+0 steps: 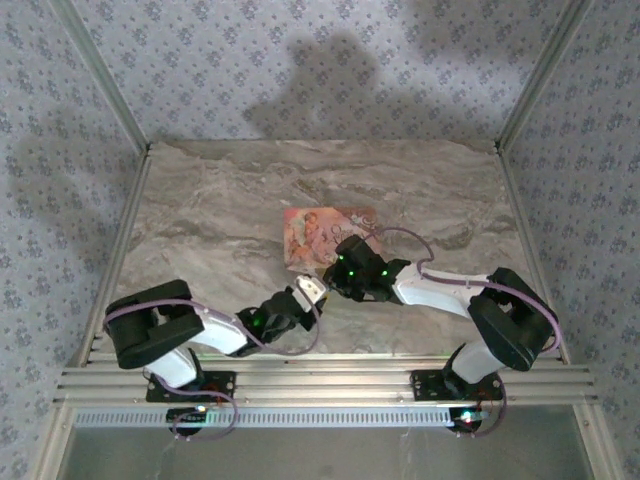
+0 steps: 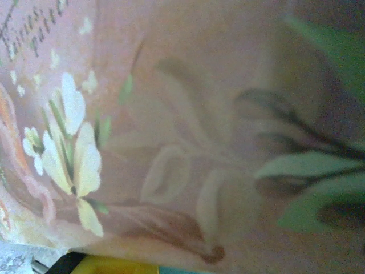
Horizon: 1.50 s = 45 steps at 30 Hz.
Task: Unlock the padlock with the key
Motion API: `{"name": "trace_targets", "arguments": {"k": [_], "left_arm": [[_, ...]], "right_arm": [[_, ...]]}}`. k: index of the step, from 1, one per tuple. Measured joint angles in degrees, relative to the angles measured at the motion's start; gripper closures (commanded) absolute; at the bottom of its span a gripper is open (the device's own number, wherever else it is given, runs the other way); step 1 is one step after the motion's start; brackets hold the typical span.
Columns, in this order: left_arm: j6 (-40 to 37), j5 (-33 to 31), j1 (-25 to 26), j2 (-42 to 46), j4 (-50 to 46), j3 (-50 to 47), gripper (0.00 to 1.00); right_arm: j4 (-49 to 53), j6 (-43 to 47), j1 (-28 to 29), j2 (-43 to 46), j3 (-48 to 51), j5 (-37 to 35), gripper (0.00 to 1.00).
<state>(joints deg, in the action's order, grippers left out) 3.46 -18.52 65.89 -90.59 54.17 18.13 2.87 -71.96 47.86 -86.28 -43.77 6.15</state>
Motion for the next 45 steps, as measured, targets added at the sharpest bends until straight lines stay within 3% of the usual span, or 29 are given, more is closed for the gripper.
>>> {"name": "trace_targets", "arguments": {"k": [4,7,11,17,22,25,31,35,39,45], "left_arm": [[-5.6,-7.8,4.0,-3.0,-0.7,2.2,1.0],[-7.4,-10.8,5.1,-4.4,-0.3,2.8,1.0],[-7.4,-11.8,5.4,-4.5,0.0,2.8,1.0],[-7.1,-12.5,5.6,-4.5,1.2,2.1,1.0],[-7.7,-12.6,5.7,-4.5,1.3,2.1,1.0],[-5.1,-8.3,3.2,-4.2,2.4,1.2,1.0],[6.3,10.6,-6.3,-5.3,12.6,-3.0,1.0],[8.6,13.6,-7.2,-5.9,13.4,-3.0,1.0],[5.7,8.8,-4.5,-5.1,9.4,-1.6,1.0],[-8.0,-10.0,4.8,-4.5,-6.1,5.7,1.0]], "right_arm": [[1.2,1.0,0.0,-0.2,0.0,-0.7,1.0],[1.6,1.1,0.1,-0.7,-0.4,-1.2,0.92],[1.6,1.0,0.1,-0.9,-0.6,-1.2,0.9],[1.4,0.8,0.3,-0.9,-0.6,-1.2,0.96],[1.5,0.8,0.4,-0.9,-0.6,-1.3,0.85],[1.4,0.8,0.5,-0.9,-0.6,-1.6,0.84],[-0.1,-0.1,0.4,-1.3,-0.6,-1.9,0.89],[0.0,0.0,0.4,-1.4,-0.6,-2.1,0.95],[0.7,0.3,0.5,-1.4,-0.6,-2.3,0.99],[2.4,1.4,0.5,-1.3,-0.7,-3.3,1.0]]}}
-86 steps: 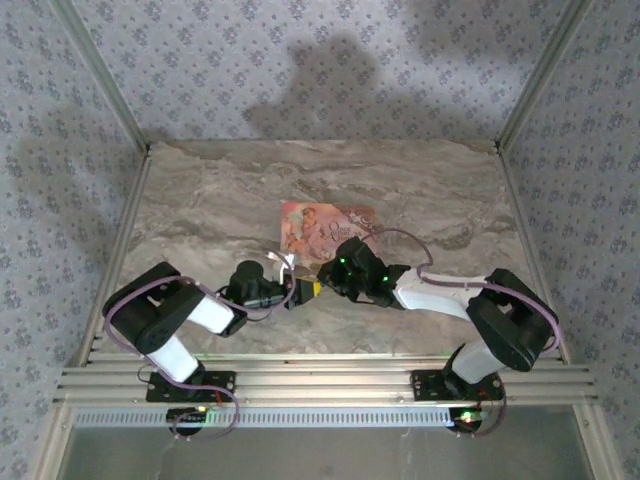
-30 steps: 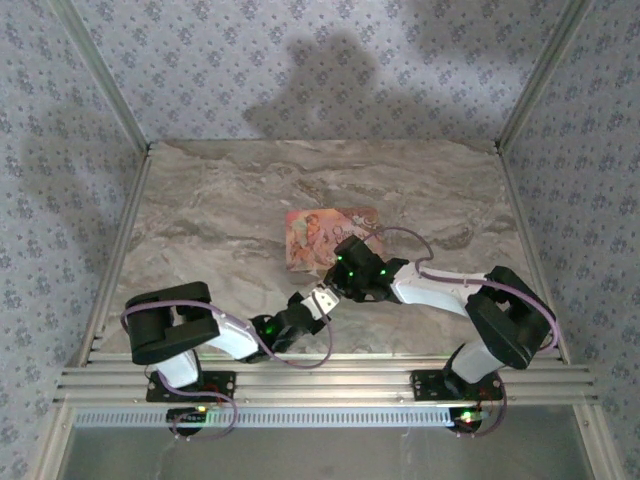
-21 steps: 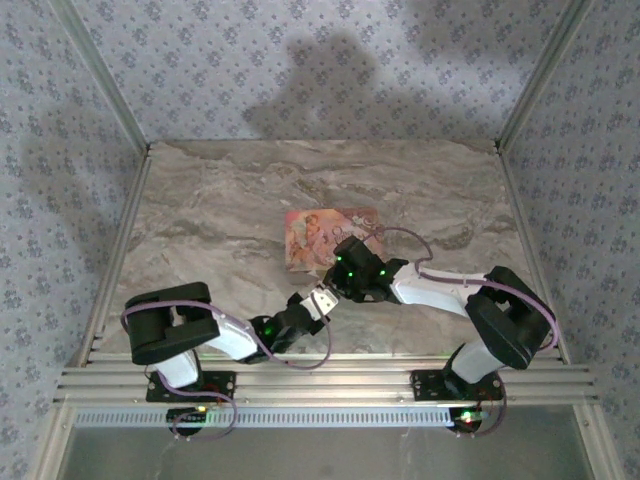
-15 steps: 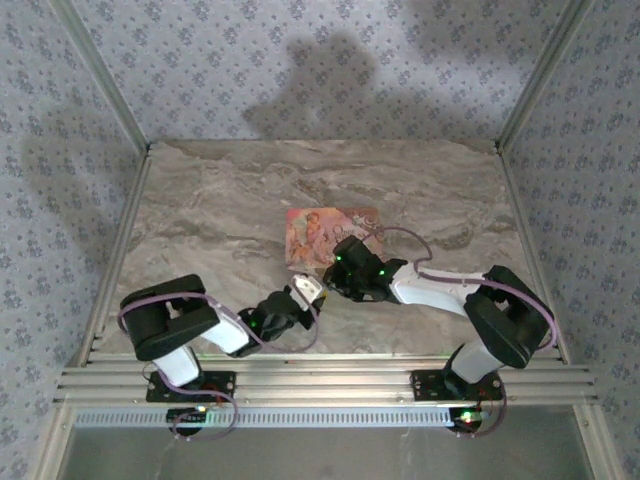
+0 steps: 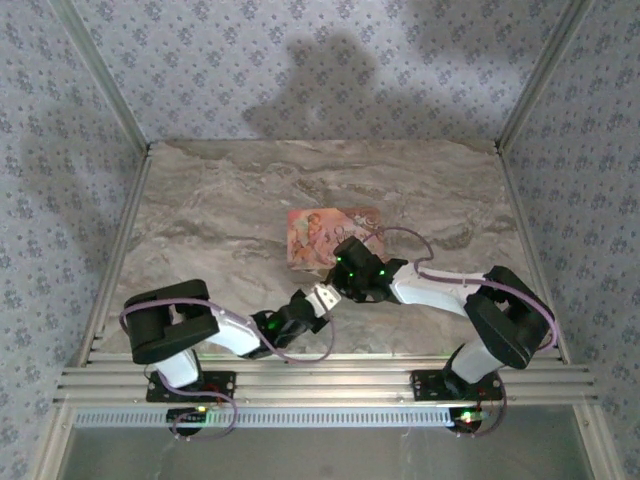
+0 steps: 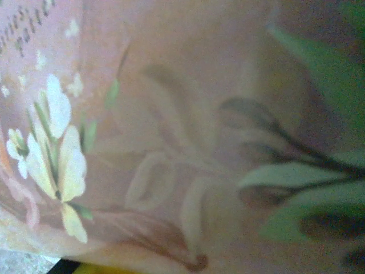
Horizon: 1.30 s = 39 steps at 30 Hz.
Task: Unlock the padlock with the key
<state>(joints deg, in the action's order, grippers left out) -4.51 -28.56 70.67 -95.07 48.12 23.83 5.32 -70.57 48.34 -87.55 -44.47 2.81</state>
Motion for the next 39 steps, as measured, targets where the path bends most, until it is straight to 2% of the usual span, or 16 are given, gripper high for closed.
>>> {"name": "trace_targets", "arguments": {"k": [4,9,10,11,12,15,21,28,34,39], "left_arm": [[-5.7,-7.2,2.8,-1.6,-4.8,3.1,1.0],[-7.1,-8.6,3.3,-1.6,-6.1,3.7,1.0],[-6.8,-8.0,3.0,-1.0,-6.3,3.4,0.91],[-5.8,-6.4,2.3,-0.2,-6.3,2.9,0.77],[-4.3,-3.9,1.1,1.1,-6.2,2.0,0.71],[1.6,6.4,-3.5,6.8,-4.9,-2.7,0.61],[14.6,25.8,-15.7,13.7,-1.2,-10.2,0.59],[26.4,42.3,-25.1,9.8,7.3,-12.0,0.6],[32.9,50.0,-27.9,1.8,15.6,-12.0,0.63],[35.9,52.5,-28.2,-1.3,20.9,-12.1,0.63]], "right_arm": [[0.1,0.1,0.0,0.0,0.0,-0.2,1.0],[0.1,0.1,0.0,0.0,0.0,-0.3,1.0],[0.1,0.0,0.0,0.0,-0.1,-0.2,1.0],[0.1,0.0,0.0,0.0,-0.1,-0.1,1.0],[-0.1,-0.2,0.0,0.0,-0.1,0.2,1.0],[-1.8,-1.1,0.0,0.0,-0.3,2.3,1.0],[-3.5,-1.5,0.1,0.0,-0.5,4.6,1.0],[-3.7,-1.5,0.0,0.1,-0.6,5.3,1.0],[-3.6,-1.7,-0.3,0.6,-0.6,6.1,1.0],[-3.4,-1.9,-0.6,0.8,-0.6,6.3,1.0]]}}
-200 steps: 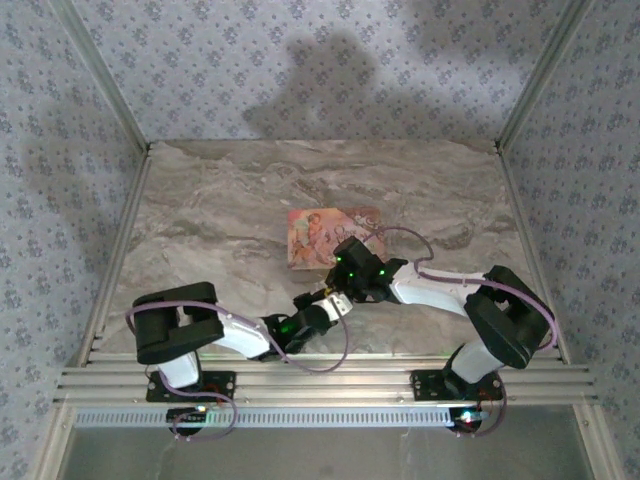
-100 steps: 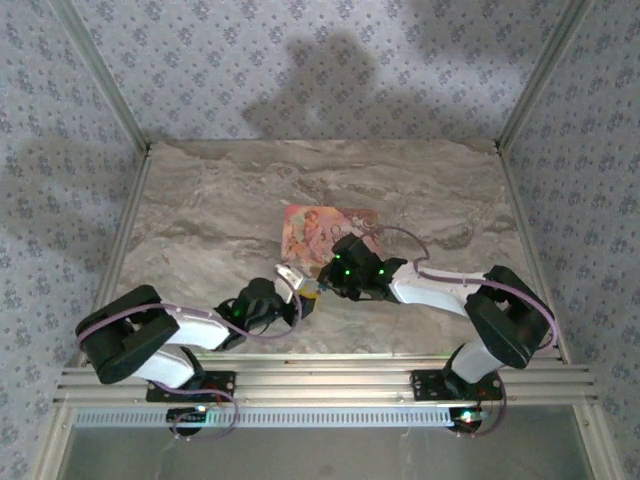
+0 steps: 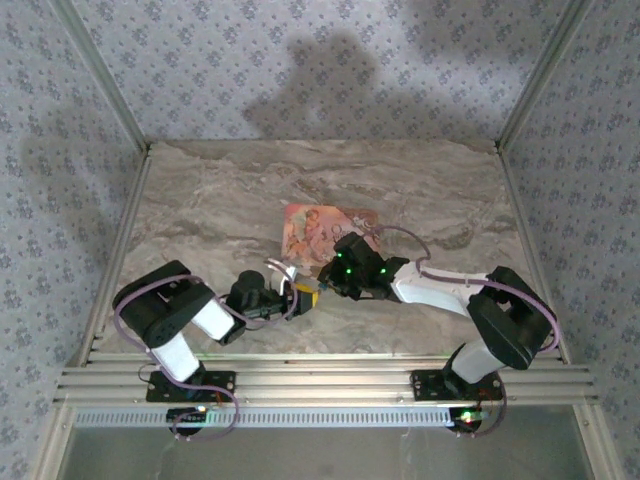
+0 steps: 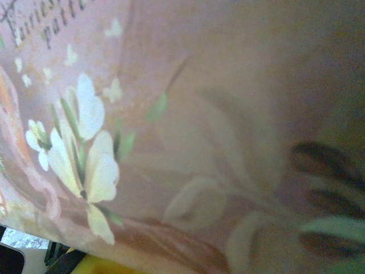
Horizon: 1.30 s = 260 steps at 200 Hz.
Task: Unlock the padlock with the key
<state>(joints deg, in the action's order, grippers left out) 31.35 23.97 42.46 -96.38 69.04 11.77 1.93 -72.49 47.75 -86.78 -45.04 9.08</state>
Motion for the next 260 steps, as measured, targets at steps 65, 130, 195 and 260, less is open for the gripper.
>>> {"name": "trace_targets", "arguments": {"k": [65,130,195,260], "left_arm": [[5.0,2.3,-1.7,1.0,3.1,-1.7,0.64],[8.5,4.6,-1.7,2.1,3.0,-0.4,0.68],[10.6,5.3,-1.9,-2.6,7.0,1.5,0.73],[10.8,5.3,-1.8,-2.7,7.4,1.7,0.73]], "right_arm": [[0.0,-0.2,-0.1,0.2,0.0,0.4,1.0],[0.0,-0.2,-0.2,0.2,0.0,0.4,1.0],[0.1,-0.2,-0.3,0.2,0.0,0.3,1.0],[0.0,-0.4,-0.3,0.2,0.0,0.3,1.0]]}}
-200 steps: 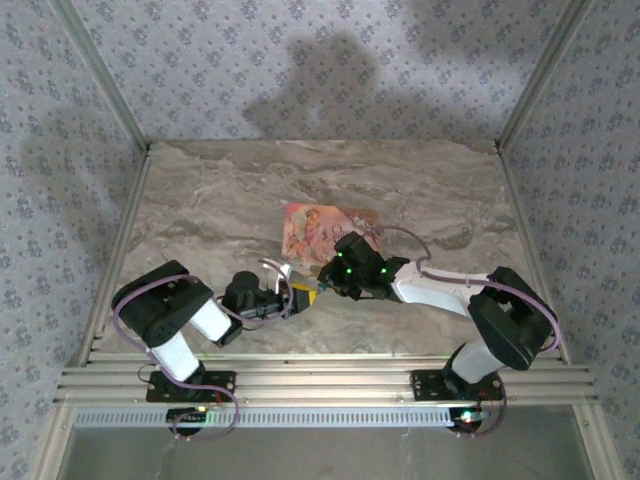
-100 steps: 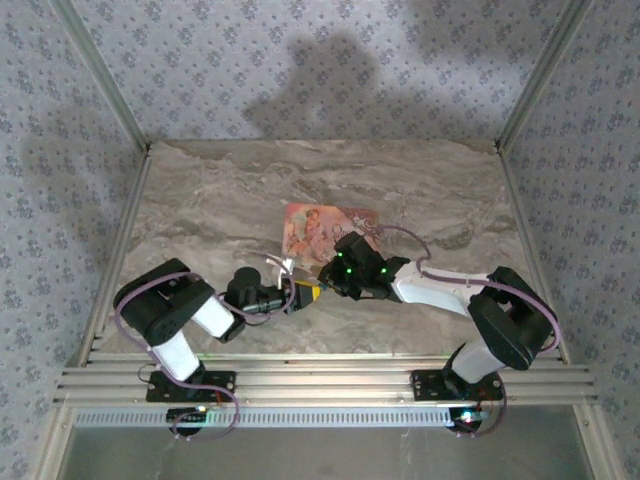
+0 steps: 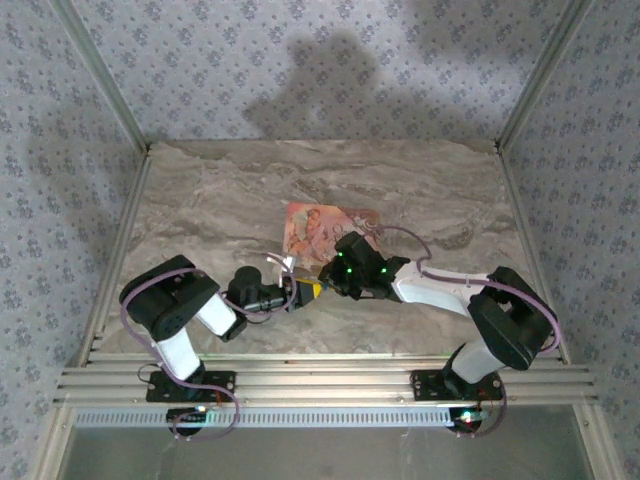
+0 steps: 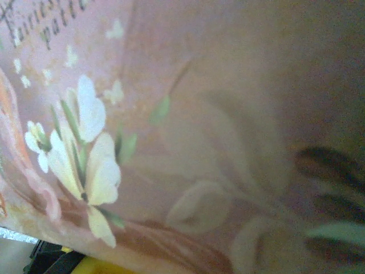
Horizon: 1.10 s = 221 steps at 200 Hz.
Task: Unlock the padlock with the key
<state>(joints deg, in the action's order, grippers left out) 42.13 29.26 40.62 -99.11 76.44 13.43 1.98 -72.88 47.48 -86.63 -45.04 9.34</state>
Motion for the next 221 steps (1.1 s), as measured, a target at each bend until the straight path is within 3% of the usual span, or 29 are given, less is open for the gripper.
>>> {"name": "trace_targets", "arguments": {"k": [22,116,158,221], "left_arm": [[0.0,-0.1,0.0,0.0,0.1,0.0,0.77],[0.0,-0.6,1.6,0.0,0.4,-0.1,0.76],[0.0,-2.0,2.1,0.0,0.2,-0.2,0.86],[0.0,-3.3,2.7,0.0,0.2,-0.2,0.82]], "right_arm": [[0.0,-0.1,0.0,0.0,0.0,0.0,1.0],[0.0,-0.2,0.0,0.0,0.0,-0.1,1.0],[0.0,-0.2,-0.1,0.0,0.0,0.0,1.0],[0.0,-0.2,-0.3,0.0,0.0,-0.1,1.0]]}}
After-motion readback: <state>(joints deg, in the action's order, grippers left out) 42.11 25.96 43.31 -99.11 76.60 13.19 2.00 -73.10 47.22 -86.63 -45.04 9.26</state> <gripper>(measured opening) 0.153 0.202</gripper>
